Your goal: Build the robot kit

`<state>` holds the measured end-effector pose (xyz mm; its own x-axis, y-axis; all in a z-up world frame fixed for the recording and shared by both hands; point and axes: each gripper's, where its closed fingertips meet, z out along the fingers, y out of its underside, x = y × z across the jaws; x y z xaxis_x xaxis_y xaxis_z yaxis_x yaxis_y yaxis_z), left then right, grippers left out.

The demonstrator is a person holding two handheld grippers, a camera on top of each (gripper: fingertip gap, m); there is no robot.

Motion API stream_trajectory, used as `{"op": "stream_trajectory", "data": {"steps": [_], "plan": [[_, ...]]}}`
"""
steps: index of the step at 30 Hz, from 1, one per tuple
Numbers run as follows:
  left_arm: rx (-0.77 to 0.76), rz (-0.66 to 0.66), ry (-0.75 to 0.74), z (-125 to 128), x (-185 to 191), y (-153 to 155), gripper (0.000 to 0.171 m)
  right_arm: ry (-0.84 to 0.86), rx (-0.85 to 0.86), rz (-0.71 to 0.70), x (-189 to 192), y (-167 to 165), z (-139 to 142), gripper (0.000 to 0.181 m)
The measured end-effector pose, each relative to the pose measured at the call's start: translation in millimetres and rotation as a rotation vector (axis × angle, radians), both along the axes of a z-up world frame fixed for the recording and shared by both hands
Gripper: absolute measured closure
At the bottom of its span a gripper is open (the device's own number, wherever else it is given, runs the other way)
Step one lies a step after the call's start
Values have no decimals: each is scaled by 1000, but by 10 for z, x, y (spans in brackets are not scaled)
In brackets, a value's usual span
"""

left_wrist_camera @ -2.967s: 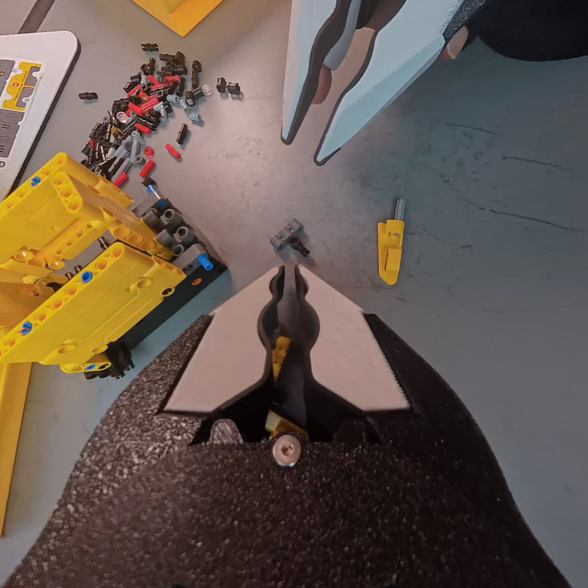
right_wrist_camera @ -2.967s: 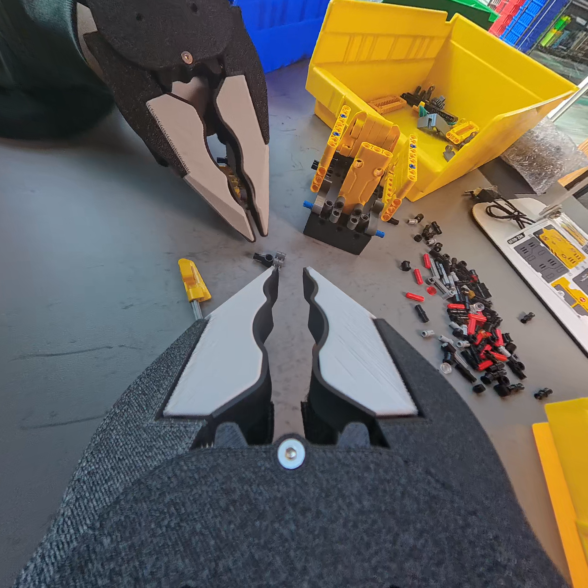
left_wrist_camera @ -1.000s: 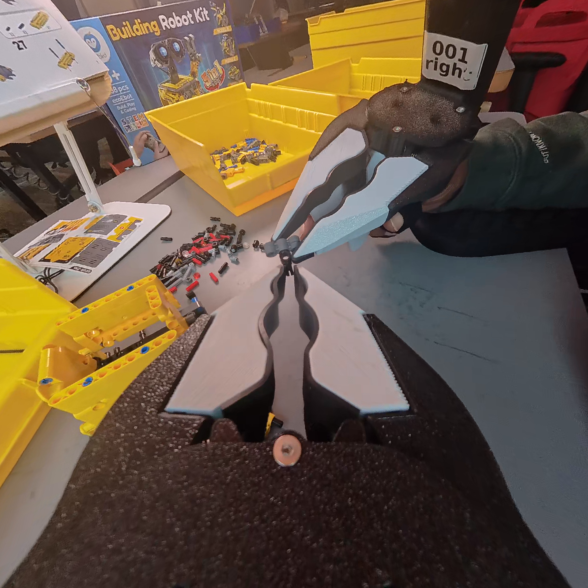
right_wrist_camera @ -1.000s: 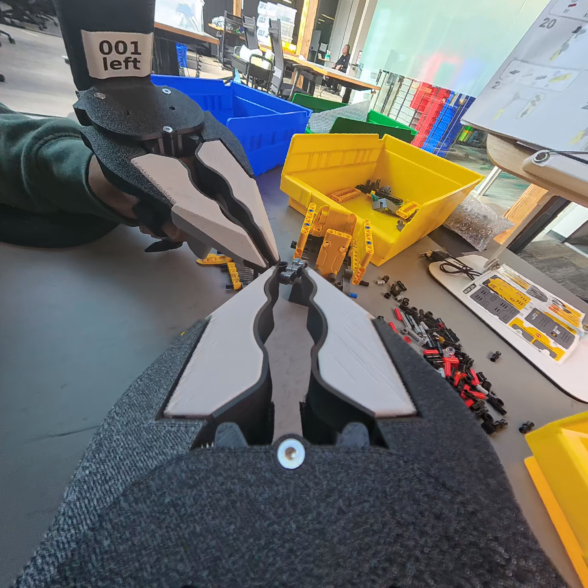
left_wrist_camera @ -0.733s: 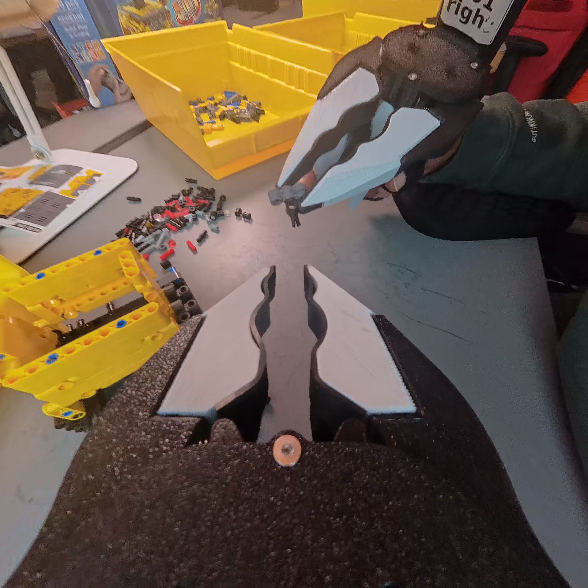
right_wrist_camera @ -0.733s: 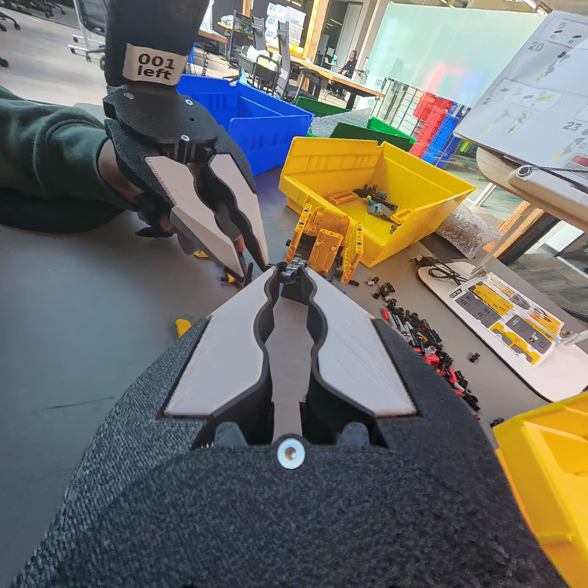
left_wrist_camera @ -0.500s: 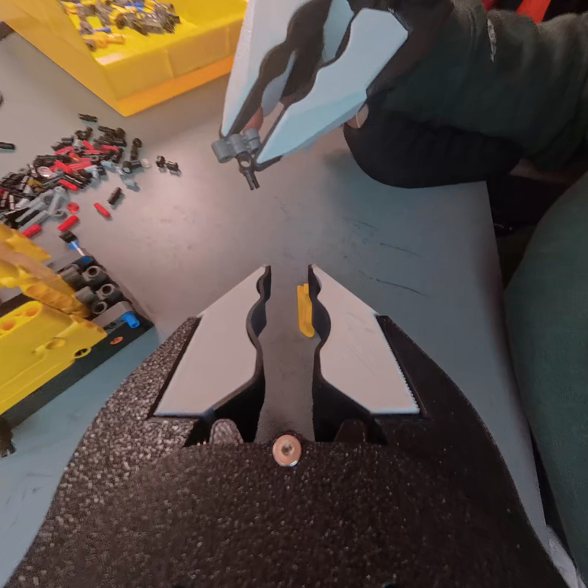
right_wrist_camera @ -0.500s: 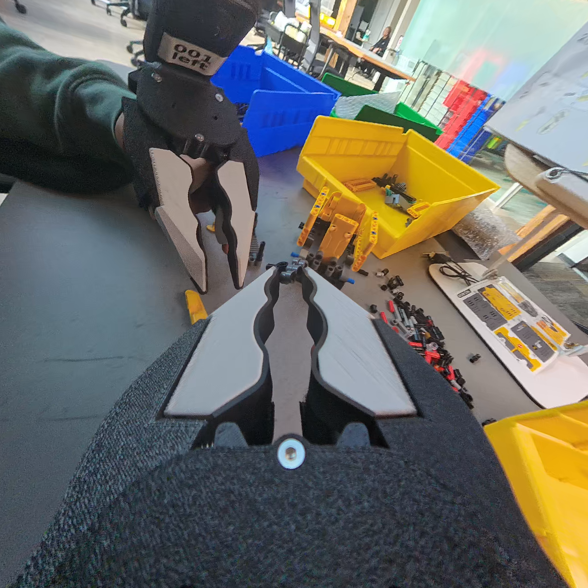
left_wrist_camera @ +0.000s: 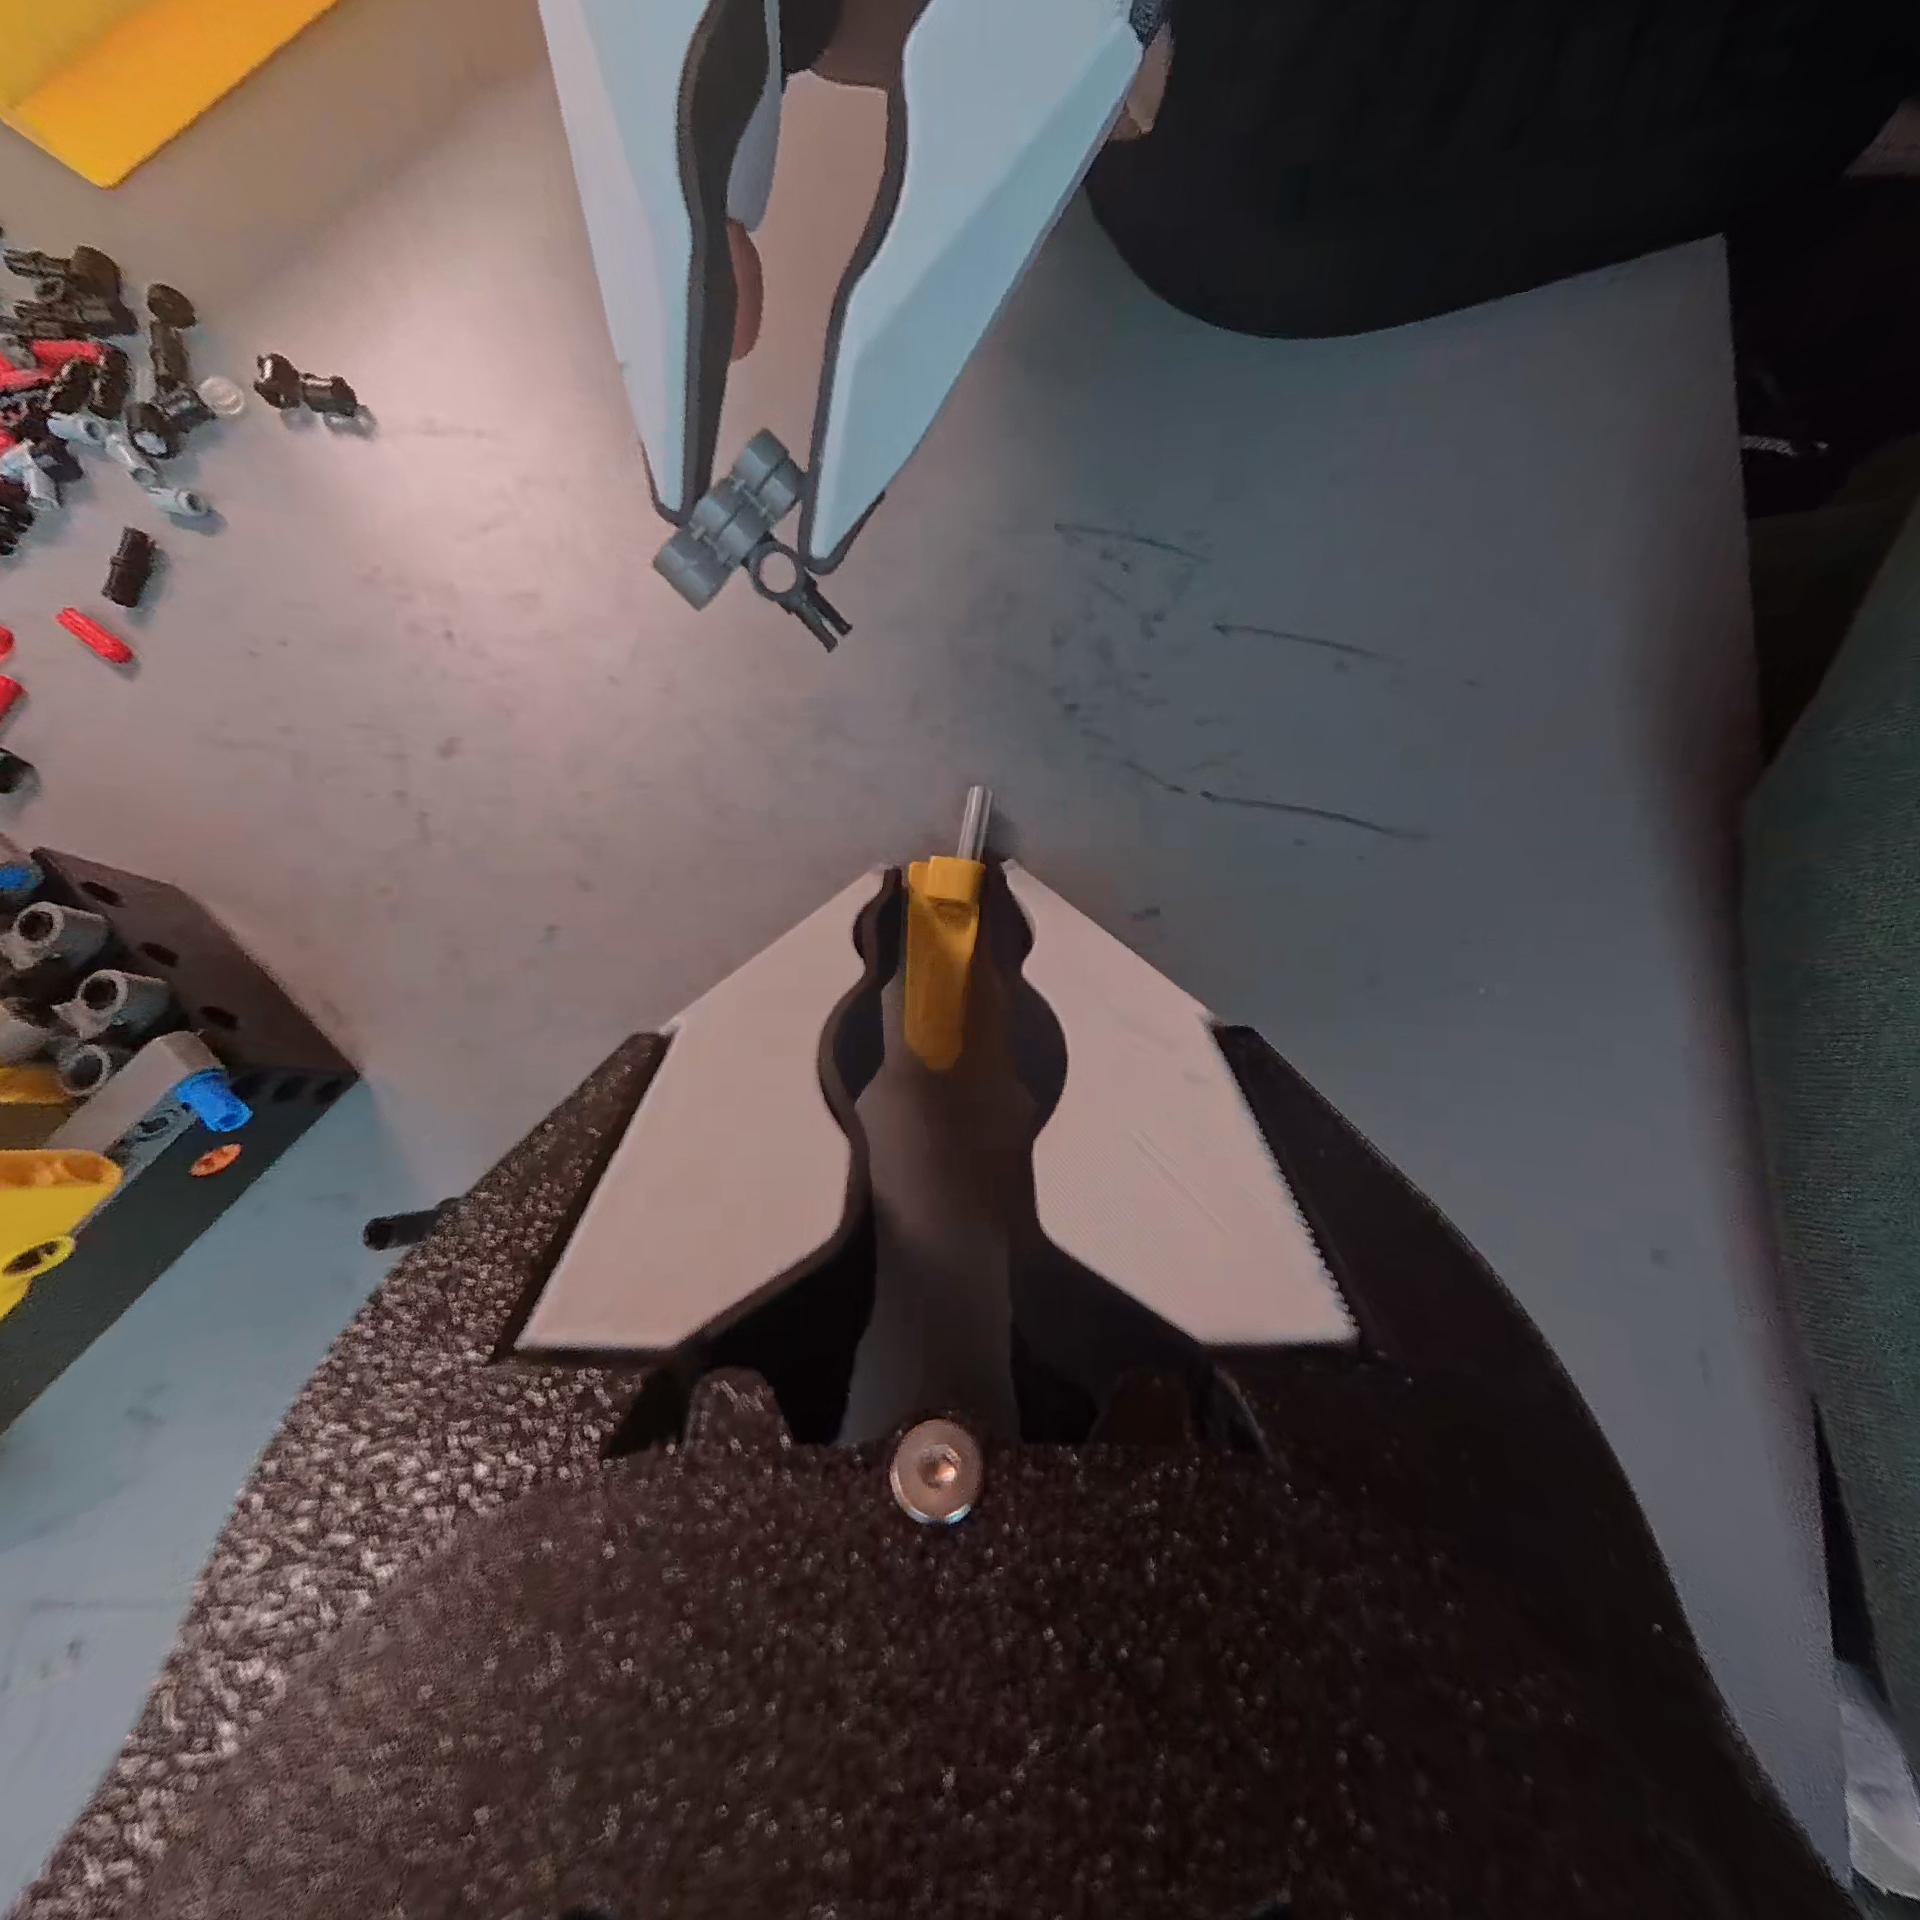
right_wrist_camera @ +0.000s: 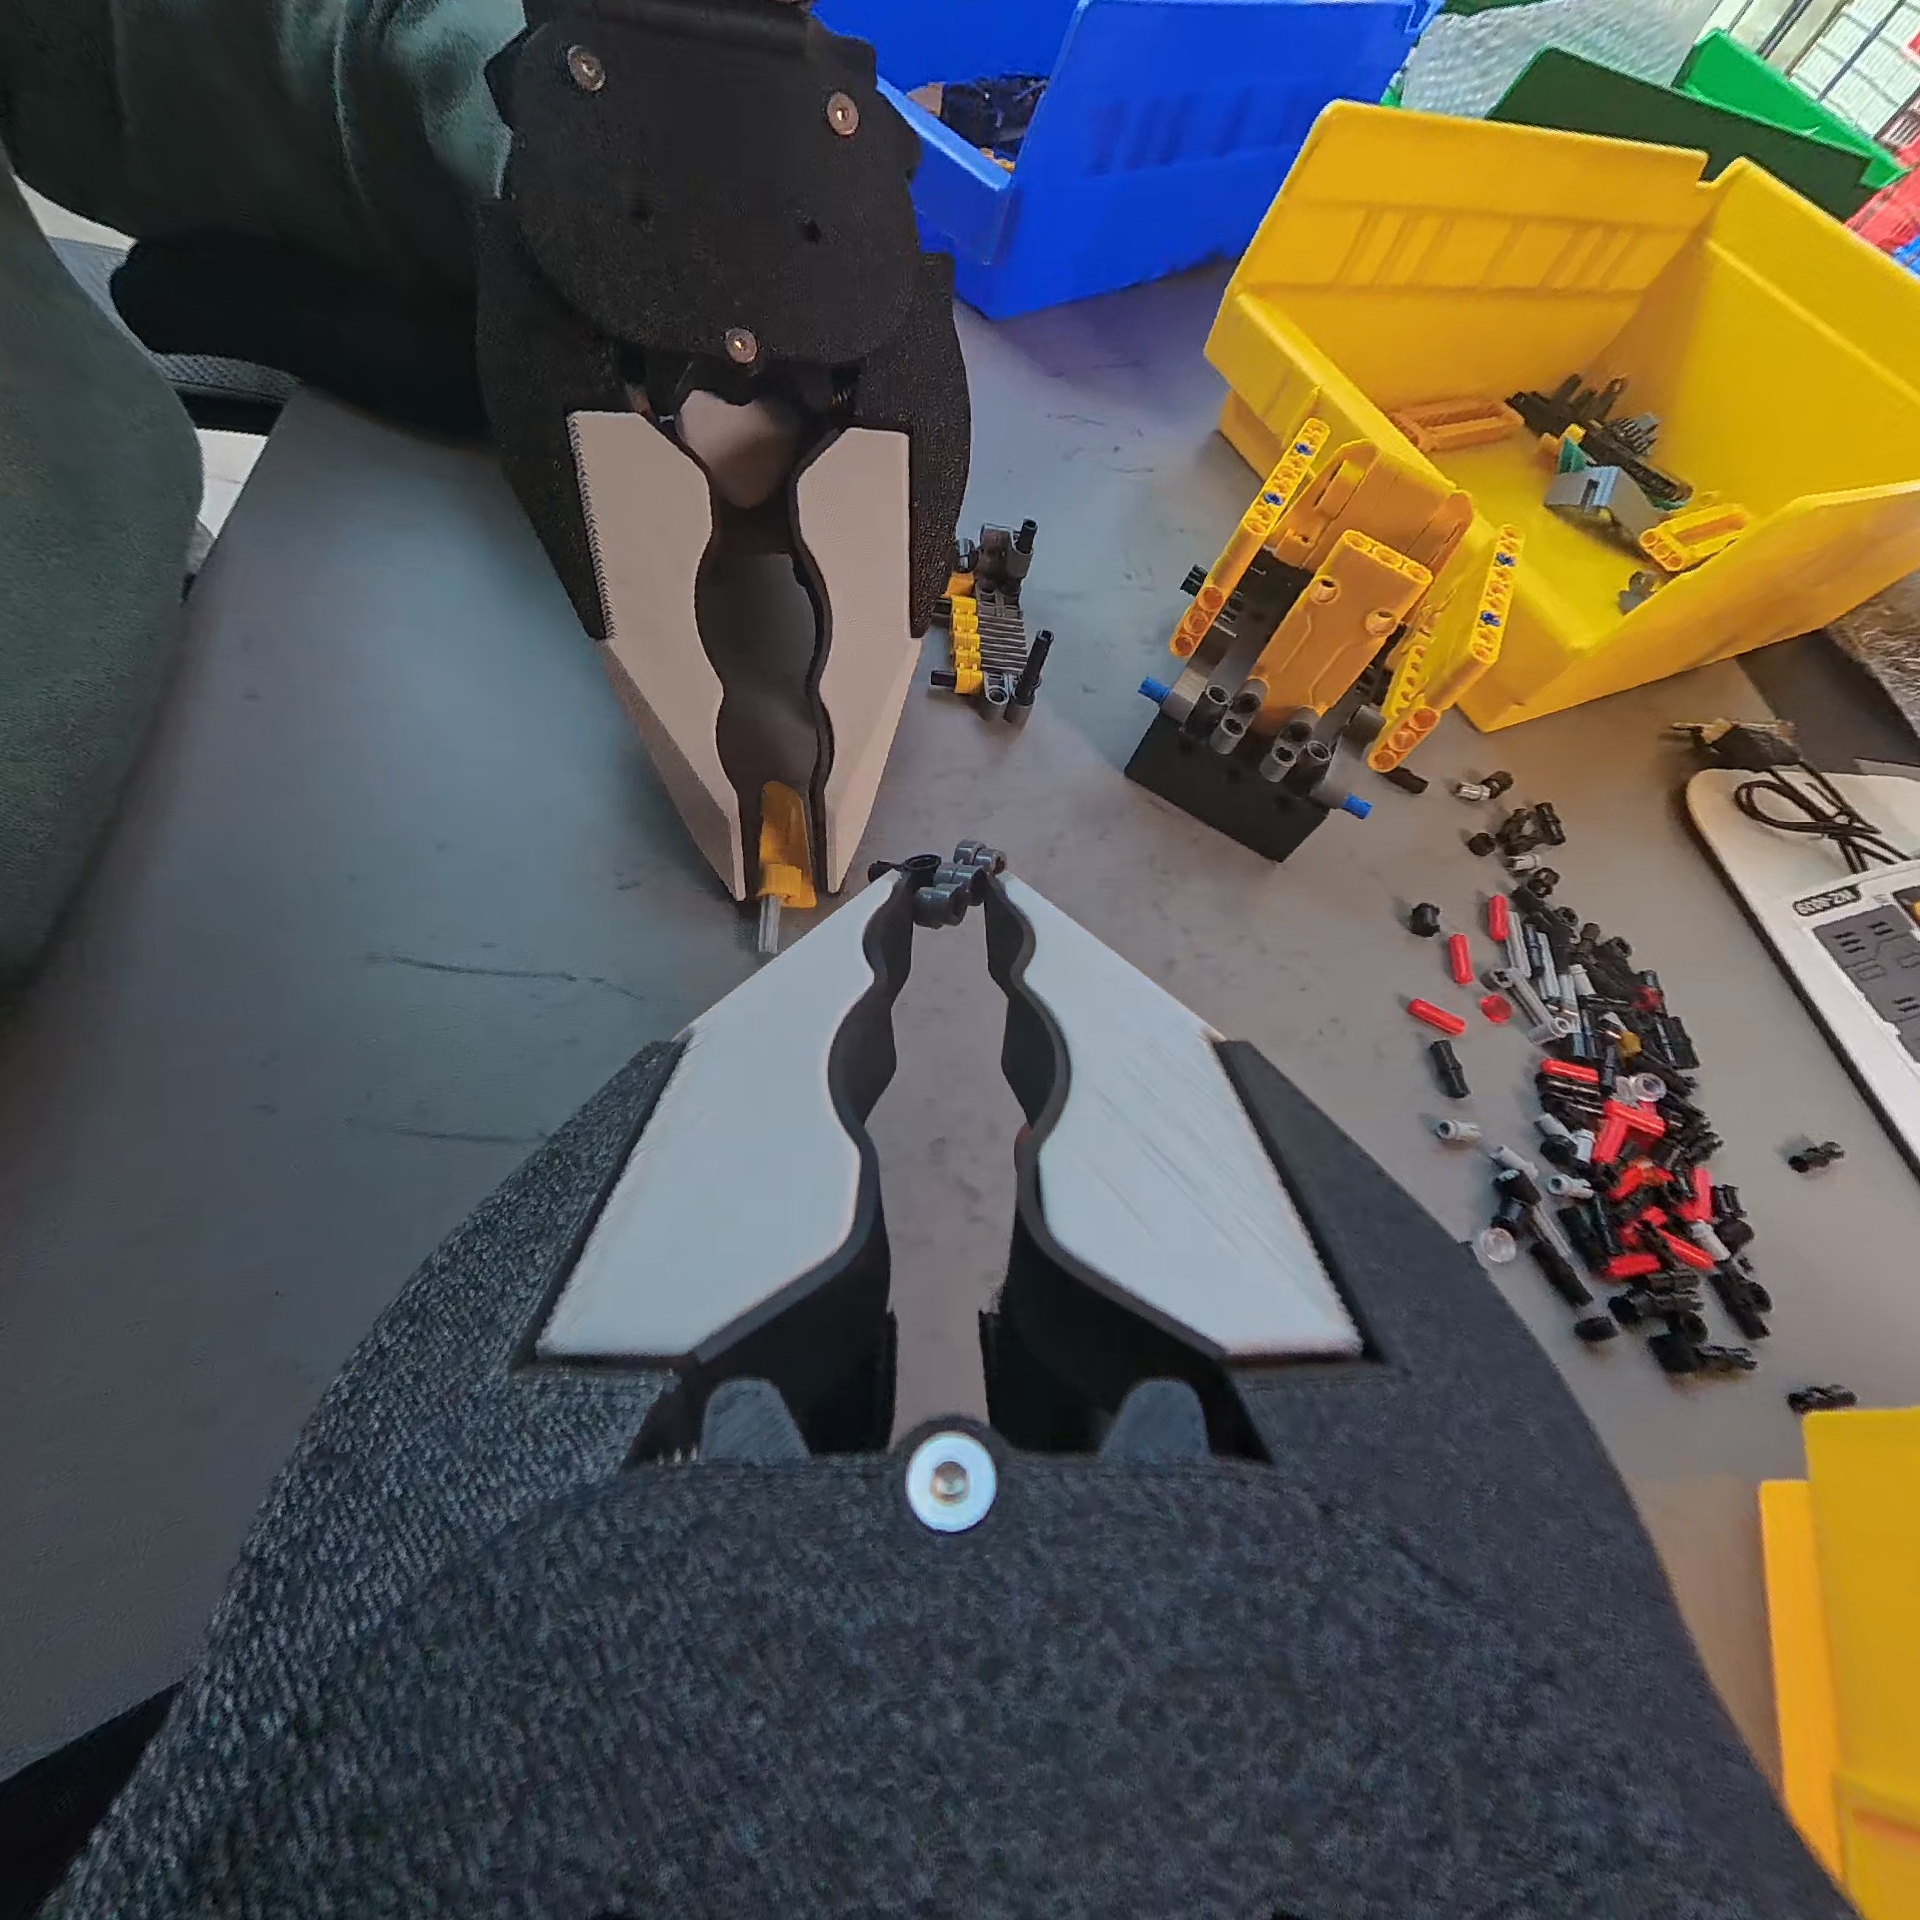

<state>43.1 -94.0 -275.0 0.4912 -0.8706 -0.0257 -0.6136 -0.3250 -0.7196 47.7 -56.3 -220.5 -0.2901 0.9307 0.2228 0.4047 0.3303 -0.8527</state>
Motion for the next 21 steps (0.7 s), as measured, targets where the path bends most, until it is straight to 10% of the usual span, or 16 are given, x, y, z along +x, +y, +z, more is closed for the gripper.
{"op": "stream_trajectory", "data": {"steps": [15,21], "plan": [[275,209,-19,361,-276,401,158,-40,-158,-129,-85,135,-59,169],[171,182,81,57,-256,336,158,-49,-169,-149,-106,154,-84,169]]}}
